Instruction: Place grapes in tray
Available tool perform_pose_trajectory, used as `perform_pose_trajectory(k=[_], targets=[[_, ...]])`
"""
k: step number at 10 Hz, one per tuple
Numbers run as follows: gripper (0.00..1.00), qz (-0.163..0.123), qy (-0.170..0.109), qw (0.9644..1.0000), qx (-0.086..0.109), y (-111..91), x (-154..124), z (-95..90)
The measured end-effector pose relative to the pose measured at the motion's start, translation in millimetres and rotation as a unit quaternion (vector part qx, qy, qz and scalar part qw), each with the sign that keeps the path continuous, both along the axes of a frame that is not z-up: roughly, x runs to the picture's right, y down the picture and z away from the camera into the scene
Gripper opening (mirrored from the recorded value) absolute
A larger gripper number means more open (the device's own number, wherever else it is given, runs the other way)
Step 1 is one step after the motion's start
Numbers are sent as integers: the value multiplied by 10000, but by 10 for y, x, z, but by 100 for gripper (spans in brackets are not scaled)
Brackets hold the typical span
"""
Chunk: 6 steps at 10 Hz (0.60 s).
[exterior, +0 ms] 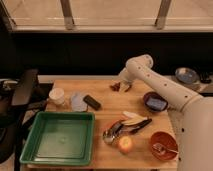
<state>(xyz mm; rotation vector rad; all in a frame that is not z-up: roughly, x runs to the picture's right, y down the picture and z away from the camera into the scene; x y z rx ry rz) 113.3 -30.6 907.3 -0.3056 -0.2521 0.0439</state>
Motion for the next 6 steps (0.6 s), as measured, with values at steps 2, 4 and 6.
perform_pose_trajectory(k=[2, 4, 6], targets=[[65, -8, -9, 10000, -1, -2, -19, 2], [65, 45, 6, 10000, -47, 9, -3, 49], [65, 119, 94, 9998, -134, 116, 65, 218]])
